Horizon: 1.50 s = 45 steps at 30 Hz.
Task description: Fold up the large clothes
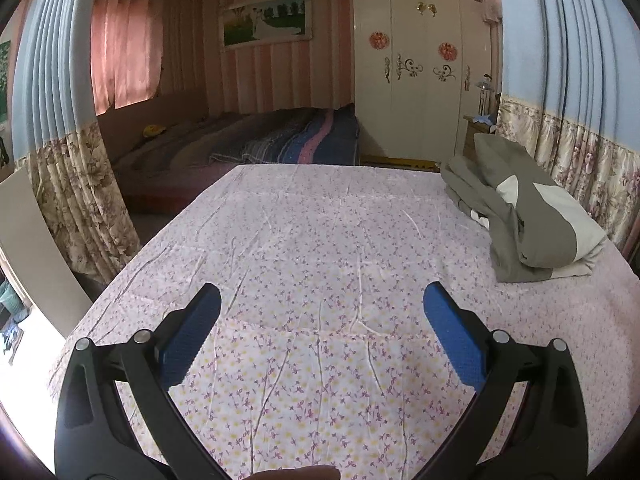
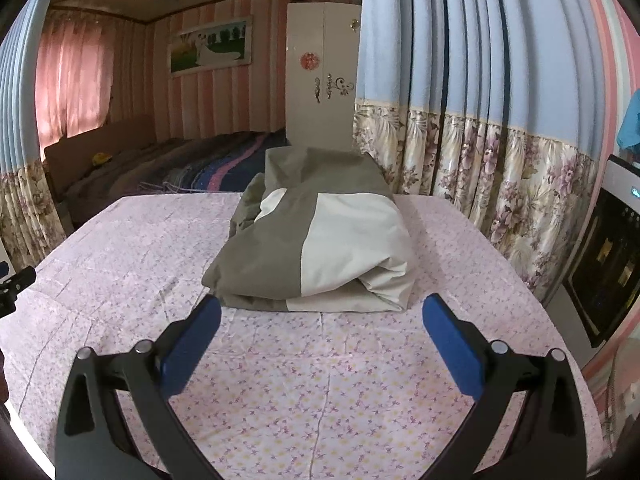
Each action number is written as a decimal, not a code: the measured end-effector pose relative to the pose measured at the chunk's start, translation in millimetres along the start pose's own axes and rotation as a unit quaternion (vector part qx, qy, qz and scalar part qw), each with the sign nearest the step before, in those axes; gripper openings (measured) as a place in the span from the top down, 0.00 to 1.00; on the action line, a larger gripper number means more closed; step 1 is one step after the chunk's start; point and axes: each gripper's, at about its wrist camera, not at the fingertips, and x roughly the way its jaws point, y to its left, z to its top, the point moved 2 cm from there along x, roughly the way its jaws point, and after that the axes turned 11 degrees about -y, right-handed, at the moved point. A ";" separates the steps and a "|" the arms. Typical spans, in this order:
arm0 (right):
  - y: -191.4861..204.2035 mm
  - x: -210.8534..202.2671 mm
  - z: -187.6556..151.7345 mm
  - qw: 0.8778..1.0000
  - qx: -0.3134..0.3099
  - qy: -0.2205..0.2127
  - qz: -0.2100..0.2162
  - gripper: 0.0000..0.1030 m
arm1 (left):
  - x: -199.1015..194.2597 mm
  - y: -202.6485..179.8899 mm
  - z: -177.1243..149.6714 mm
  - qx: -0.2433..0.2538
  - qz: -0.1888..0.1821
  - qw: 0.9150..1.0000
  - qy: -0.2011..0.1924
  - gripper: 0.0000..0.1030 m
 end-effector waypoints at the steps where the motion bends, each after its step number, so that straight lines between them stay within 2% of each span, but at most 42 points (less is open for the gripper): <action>1: 0.1 0.5 0.0 1.000 -0.002 0.001 -0.001 0.02 | 0.4 -0.3 0.1 0.000 0.001 1.000 0.000 0.03; 4: 1.1 3.3 -0.4 1.000 -0.013 0.002 -0.001 0.02 | 7.5 -1.3 -4.8 -0.010 -0.021 1.000 0.019 0.03; 16: 5.8 6.1 -2.2 1.000 -0.020 0.010 0.005 0.02 | 4.3 0.9 -7.4 -0.018 0.009 1.000 0.018 0.03; 20: 8.4 2.4 -2.7 1.000 -0.020 0.009 0.010 0.02 | 1.9 0.5 -7.1 -0.020 -0.006 1.000 0.022 0.03; 35: 4.4 0.2 -10.5 1.000 -0.011 0.017 0.008 0.02 | -1.8 -5.4 -1.8 -0.013 0.006 1.000 0.022 0.03; 45: -3.0 2.2 -12.7 1.000 -0.009 0.024 0.007 0.02 | -12.4 -13.4 5.1 -0.003 0.004 1.000 0.001 0.03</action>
